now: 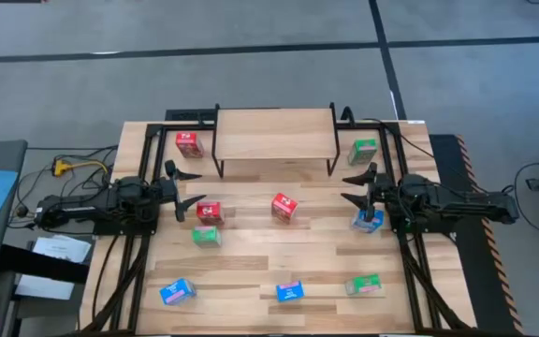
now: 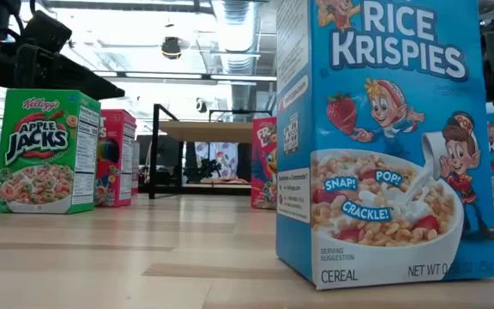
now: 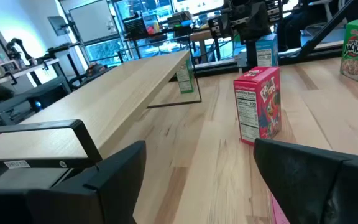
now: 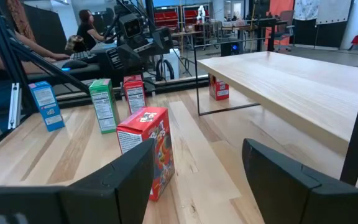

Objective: Stack cereal on shelf

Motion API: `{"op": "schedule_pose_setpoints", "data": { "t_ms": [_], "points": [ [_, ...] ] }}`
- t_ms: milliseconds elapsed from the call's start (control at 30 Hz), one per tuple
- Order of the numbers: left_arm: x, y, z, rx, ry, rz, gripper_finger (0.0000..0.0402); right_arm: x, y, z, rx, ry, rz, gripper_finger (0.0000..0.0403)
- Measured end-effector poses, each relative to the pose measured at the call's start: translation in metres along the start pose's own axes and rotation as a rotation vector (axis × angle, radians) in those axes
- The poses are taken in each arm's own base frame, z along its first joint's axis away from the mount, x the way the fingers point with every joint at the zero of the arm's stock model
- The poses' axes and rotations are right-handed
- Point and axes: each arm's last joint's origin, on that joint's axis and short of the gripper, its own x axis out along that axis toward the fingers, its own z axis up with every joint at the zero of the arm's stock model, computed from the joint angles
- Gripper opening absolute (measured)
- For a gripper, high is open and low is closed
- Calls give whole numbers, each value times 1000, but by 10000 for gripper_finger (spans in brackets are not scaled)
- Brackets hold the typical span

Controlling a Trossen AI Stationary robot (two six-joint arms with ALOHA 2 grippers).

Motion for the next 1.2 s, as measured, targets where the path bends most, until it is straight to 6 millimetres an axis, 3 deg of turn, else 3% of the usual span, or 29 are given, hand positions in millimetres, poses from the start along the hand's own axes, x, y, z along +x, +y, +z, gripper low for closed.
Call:
{"op": "schedule_pose_setpoints", "data": {
  "t_ms": [1200],
  "points": [
    [0, 0, 0, 0, 0, -1, 289, 0, 0, 0, 0, 0, 0, 265]
  ]
}}
